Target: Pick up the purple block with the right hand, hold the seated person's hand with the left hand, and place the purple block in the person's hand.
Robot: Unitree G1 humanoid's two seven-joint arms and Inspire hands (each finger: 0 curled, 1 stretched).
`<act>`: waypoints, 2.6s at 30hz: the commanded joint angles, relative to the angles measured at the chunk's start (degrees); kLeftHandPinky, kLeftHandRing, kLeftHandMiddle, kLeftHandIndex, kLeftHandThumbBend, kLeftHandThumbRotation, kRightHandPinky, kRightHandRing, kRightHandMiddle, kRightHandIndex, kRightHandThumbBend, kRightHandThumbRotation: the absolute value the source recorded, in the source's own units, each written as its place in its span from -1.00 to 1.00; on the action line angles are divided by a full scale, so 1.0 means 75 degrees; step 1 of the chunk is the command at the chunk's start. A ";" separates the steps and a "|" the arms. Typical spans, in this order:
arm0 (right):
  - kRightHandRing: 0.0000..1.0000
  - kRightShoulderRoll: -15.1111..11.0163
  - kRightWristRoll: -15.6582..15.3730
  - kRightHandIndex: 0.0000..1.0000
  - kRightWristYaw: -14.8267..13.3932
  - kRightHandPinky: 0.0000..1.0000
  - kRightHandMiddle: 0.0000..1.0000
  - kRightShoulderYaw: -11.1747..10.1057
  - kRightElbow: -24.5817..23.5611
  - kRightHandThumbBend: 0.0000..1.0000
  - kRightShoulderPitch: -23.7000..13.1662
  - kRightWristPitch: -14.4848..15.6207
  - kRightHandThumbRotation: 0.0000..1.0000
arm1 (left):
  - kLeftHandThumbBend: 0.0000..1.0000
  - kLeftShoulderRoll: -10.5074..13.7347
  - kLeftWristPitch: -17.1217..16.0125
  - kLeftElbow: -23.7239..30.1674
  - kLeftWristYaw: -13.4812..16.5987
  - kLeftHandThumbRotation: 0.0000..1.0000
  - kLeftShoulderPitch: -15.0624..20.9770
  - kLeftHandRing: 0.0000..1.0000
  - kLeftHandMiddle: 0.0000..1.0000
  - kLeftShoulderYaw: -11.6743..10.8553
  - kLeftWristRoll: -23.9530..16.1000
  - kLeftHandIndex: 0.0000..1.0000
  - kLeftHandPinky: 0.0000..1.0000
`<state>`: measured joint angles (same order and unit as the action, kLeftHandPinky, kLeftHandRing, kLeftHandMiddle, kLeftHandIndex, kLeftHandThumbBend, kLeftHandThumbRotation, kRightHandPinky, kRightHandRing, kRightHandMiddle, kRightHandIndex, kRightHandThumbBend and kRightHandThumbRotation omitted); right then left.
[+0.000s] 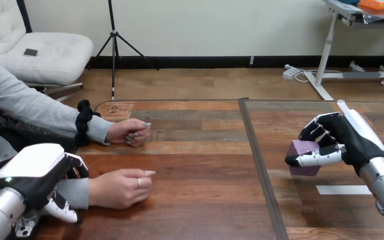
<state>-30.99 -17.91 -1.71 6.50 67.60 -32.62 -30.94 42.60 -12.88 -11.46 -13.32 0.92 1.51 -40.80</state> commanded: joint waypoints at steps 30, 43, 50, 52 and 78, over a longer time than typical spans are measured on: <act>-0.15 -0.0122 0.0091 -0.10 -0.0077 -0.21 -0.10 -0.0133 -0.0421 0.61 -0.0384 -0.0259 -1.00 | 0.36 0.0204 -0.0331 -0.0093 0.0146 -1.00 0.0414 -0.20 -0.05 0.0109 0.0354 0.00 -0.34; -0.17 -0.0080 0.0157 -0.10 -0.0057 -0.24 -0.12 -0.0176 -0.0464 0.60 -0.0358 -0.0373 -1.00 | 0.33 0.0115 -0.0445 0.0035 0.0496 -1.00 0.0341 -0.14 -0.01 -0.0017 0.0446 -0.01 -0.30; -0.19 -0.0077 0.0122 -0.10 -0.0010 -0.26 -0.12 -0.0139 -0.0603 0.59 -0.0372 -0.0263 -1.00 | 0.38 0.0067 -0.0610 0.0086 0.0770 -1.00 0.0304 -0.16 -0.03 -0.0124 0.0603 -0.02 -0.31; -0.19 -0.0071 0.0112 -0.10 -0.0030 -0.26 -0.12 -0.0135 -0.0613 0.60 -0.0373 -0.0259 -1.00 | 0.38 0.0071 -0.0606 0.0119 0.0784 -1.00 0.0297 -0.17 -0.04 -0.0138 0.0645 -0.02 -0.31; -0.16 0.0021 0.0209 -0.10 0.0125 -0.24 -0.11 -0.0168 -0.1102 0.58 -0.0293 -0.0452 -1.00 | 0.38 -0.0069 -0.0753 0.1297 0.0905 -1.00 0.0033 -0.29 -0.15 -0.0647 0.1531 -0.07 -0.41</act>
<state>-30.99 -17.80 -0.94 6.49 63.05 -32.61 -32.85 42.64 -17.45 -6.15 -8.61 -1.05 -0.92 -31.51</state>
